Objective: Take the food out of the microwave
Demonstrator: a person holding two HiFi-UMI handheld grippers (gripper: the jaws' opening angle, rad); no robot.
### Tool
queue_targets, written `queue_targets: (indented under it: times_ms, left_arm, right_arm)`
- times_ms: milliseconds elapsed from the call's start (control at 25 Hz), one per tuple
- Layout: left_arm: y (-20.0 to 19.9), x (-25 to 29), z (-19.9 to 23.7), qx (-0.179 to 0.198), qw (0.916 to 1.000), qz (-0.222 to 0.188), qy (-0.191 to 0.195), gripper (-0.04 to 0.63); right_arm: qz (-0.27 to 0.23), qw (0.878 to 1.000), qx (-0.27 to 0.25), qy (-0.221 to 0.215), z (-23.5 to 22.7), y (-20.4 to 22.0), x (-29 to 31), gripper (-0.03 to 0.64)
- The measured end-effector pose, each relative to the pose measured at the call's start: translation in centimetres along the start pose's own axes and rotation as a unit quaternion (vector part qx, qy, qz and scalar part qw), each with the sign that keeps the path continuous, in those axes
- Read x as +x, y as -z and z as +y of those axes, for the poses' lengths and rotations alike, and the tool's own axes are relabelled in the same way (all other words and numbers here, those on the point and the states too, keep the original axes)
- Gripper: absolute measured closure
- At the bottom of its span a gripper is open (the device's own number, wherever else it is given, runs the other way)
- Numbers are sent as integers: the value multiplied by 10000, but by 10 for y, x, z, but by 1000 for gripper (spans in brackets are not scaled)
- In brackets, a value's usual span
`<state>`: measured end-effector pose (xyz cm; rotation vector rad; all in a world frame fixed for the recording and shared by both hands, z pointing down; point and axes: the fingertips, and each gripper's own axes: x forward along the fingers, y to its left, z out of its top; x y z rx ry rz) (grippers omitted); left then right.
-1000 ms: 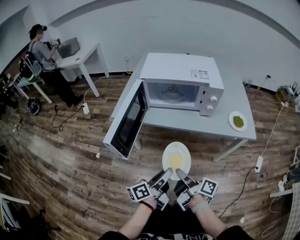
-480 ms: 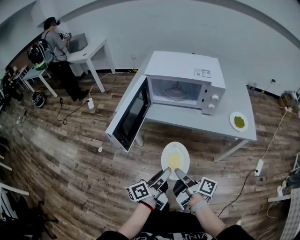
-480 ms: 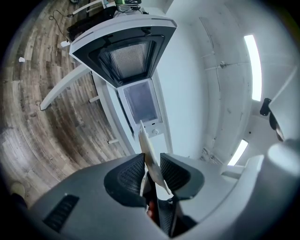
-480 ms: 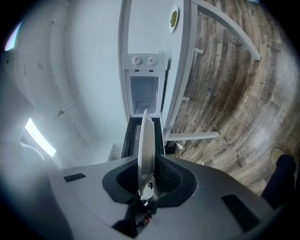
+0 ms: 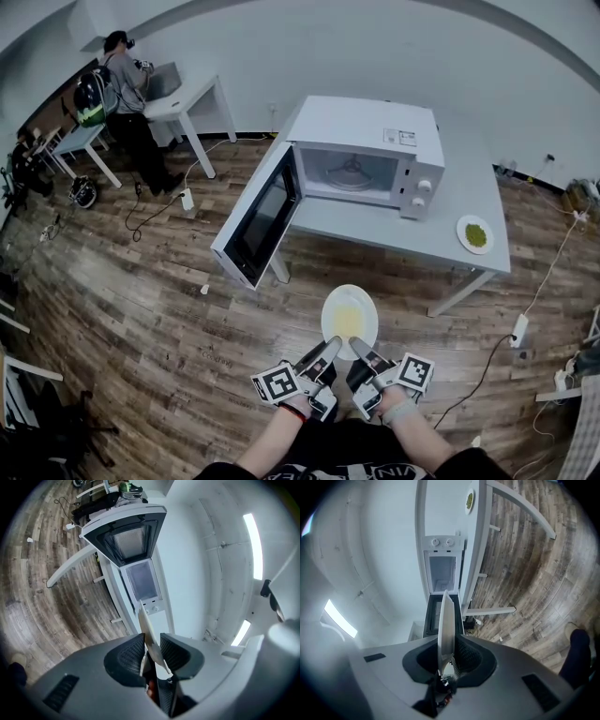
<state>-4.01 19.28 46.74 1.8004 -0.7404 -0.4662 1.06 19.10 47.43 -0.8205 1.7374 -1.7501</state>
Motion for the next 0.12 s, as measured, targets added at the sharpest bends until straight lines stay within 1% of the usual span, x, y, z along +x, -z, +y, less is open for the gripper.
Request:
queue_targets:
  times_ms: [120]
  left_arm:
    - [7,-4,-5,-13,10000,-47,25,502]
  right_arm:
    - [45,10000,-5,8,0,3,-8,552]
